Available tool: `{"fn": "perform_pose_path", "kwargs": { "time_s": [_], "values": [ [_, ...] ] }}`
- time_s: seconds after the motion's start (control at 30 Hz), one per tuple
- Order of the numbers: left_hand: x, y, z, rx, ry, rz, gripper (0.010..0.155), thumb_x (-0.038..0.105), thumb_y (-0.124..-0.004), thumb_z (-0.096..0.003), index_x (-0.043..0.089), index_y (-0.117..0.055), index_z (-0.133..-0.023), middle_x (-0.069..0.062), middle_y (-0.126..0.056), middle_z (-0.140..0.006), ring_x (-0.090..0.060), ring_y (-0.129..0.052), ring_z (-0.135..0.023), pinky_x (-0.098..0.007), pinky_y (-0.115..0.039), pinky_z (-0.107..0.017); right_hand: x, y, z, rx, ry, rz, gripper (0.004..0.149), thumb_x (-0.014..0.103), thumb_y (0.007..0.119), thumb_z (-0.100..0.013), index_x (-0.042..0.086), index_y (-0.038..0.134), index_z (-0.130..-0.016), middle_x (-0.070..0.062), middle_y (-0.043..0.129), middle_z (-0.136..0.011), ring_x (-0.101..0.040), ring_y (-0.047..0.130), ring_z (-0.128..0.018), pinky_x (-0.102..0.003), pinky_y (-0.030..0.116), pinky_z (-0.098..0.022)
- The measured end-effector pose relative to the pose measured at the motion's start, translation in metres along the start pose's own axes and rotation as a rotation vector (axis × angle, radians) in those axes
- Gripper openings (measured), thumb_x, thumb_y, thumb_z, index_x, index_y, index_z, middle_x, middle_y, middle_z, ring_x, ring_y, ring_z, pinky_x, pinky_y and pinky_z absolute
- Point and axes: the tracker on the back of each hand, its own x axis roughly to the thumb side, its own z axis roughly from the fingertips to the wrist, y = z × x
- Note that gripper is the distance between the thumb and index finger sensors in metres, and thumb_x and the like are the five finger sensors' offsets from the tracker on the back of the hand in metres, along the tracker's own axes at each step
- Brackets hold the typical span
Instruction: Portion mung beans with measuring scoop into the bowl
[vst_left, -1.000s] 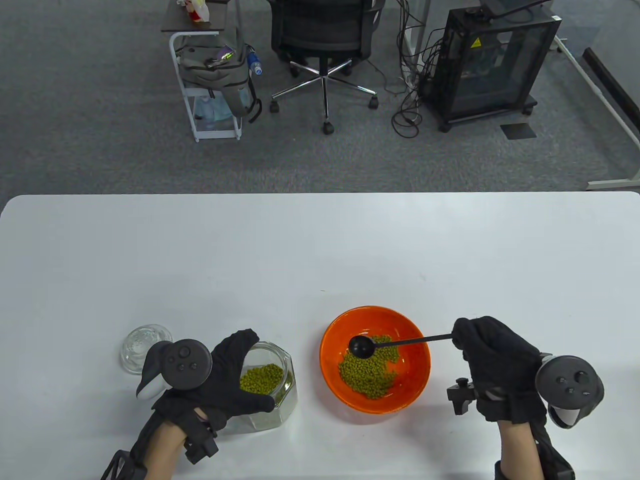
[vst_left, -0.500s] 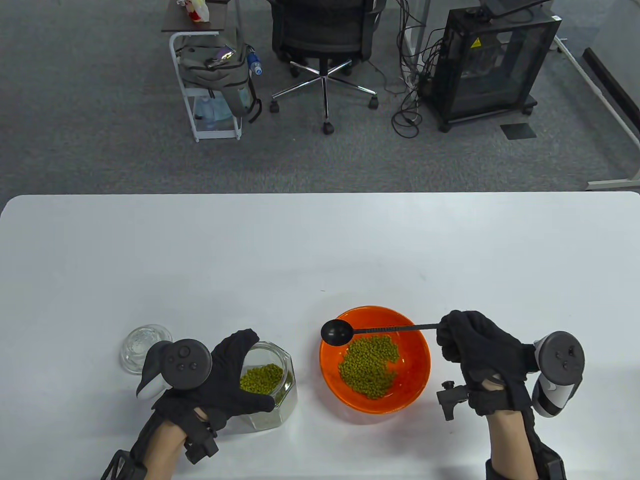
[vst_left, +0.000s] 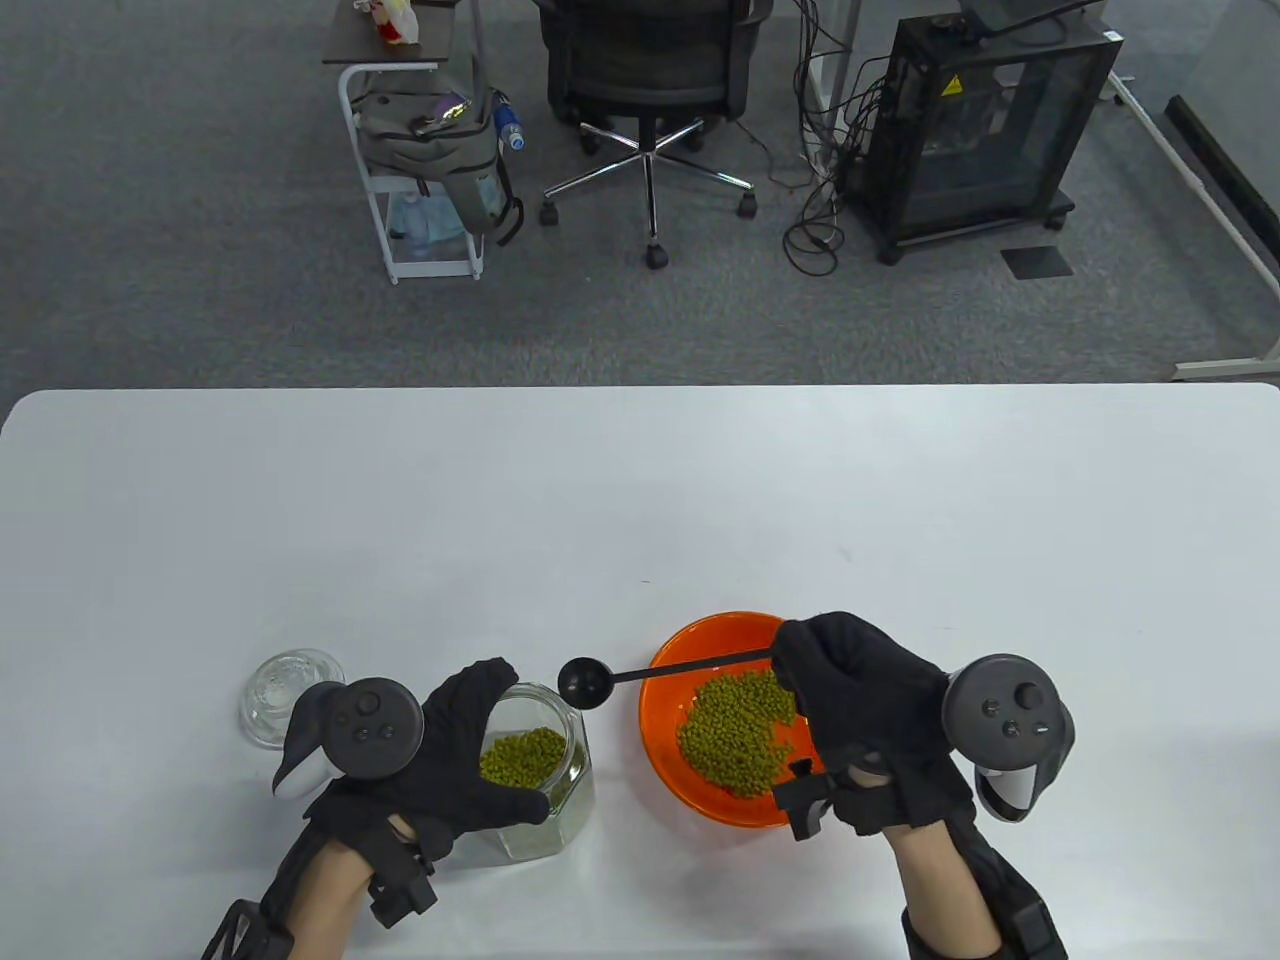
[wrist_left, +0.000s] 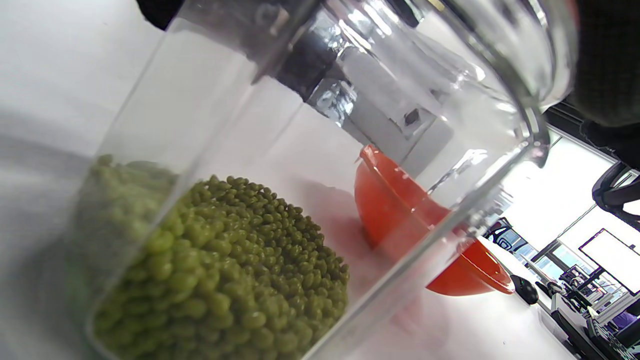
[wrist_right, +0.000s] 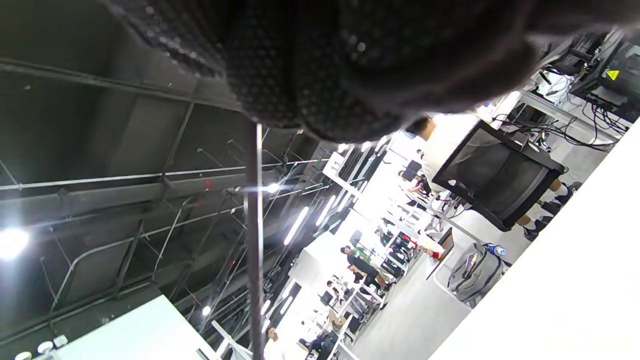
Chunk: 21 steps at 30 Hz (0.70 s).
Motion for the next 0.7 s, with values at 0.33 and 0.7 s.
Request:
{"fn": "perform_pose_path", "kwargs": {
  "time_s": [0.33,0.7],
  "values": [
    [0.0,0.0,0.0,0.0,0.0,0.0,0.124,0.082,-0.088,-0.0396,0.001,-0.024,-0.109,-0.031,-0.032,-0.115,-0.062,-0.051,-0.103,-0.068,-0.057,-0.073,0.027,0.047,-0.004,0.046,-0.098,0.157,0.041,0.045,0.082,-0.048,0.008,0.097,-0.058,-0.014,0.102,-0.047,-0.021,0.1,-0.021,-0.036,0.087,-0.019],
    [0.0,0.0,0.0,-0.001,-0.001,-0.001,0.124,0.082,-0.088,-0.0396,0.001,-0.024,-0.109,-0.031,-0.032,-0.115,-0.062,-0.051,-0.103,-0.068,-0.057,-0.073,0.061,0.101,-0.004,0.135,-0.213,0.398,0.041,0.046,0.083,-0.048,0.009,0.099,-0.058,-0.014,0.102,-0.047,-0.022,0.1,-0.022,-0.036,0.087,-0.019]
  ]
}}
